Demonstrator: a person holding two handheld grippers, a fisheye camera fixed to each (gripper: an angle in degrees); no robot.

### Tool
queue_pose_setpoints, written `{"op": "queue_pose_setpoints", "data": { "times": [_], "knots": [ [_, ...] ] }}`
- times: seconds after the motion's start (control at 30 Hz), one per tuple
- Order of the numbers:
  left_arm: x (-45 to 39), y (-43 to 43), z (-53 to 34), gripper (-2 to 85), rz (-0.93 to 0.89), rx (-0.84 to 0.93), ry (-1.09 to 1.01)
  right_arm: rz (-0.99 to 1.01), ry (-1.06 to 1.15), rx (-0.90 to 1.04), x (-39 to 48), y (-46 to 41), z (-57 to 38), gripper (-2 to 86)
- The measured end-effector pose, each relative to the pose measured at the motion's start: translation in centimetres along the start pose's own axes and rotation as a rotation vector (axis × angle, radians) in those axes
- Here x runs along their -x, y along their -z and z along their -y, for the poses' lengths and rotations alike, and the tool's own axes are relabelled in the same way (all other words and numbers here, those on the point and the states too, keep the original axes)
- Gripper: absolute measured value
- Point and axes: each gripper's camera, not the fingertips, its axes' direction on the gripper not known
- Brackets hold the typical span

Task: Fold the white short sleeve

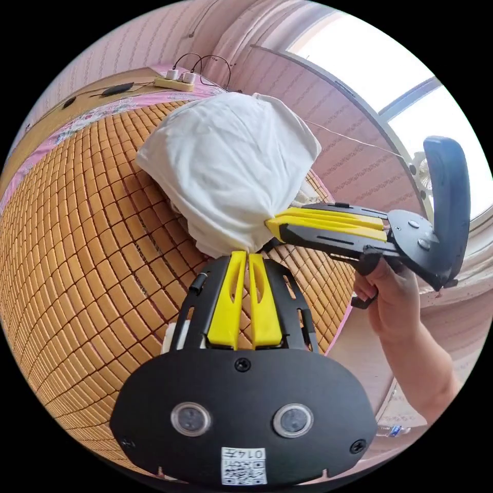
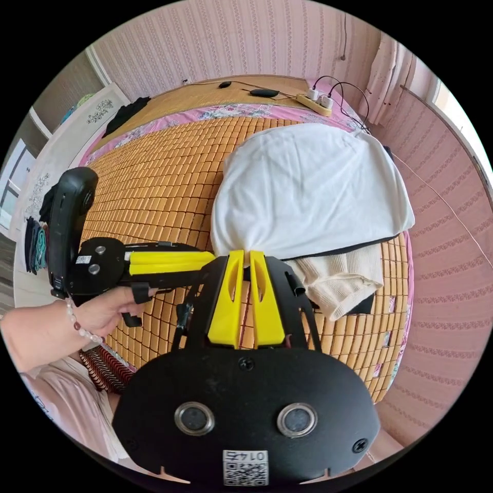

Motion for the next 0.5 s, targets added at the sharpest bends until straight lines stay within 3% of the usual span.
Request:
{"op": "queue_pose_setpoints", "data": {
  "times": [0.07,0.2,0.5],
  "knots": [
    [0.3,2.3,-0.5,-0.6,-0.136,-0.109,0.045,-0.026,0.024,-0.120,0.7,2.4,-1.4,0.8],
    [0.5,8.1,-2.5,-0.9,-0.179,-0.256,-0.023,0.052,0.126,-0.270,3.9,6.4,-2.3,0.6],
    [4.4,30.1,-13.2,-1.0,0.073,-0.570,-0.074,0.410,0.348,-0.476,18.3,12.9,0.0,0.4]
  ]
}}
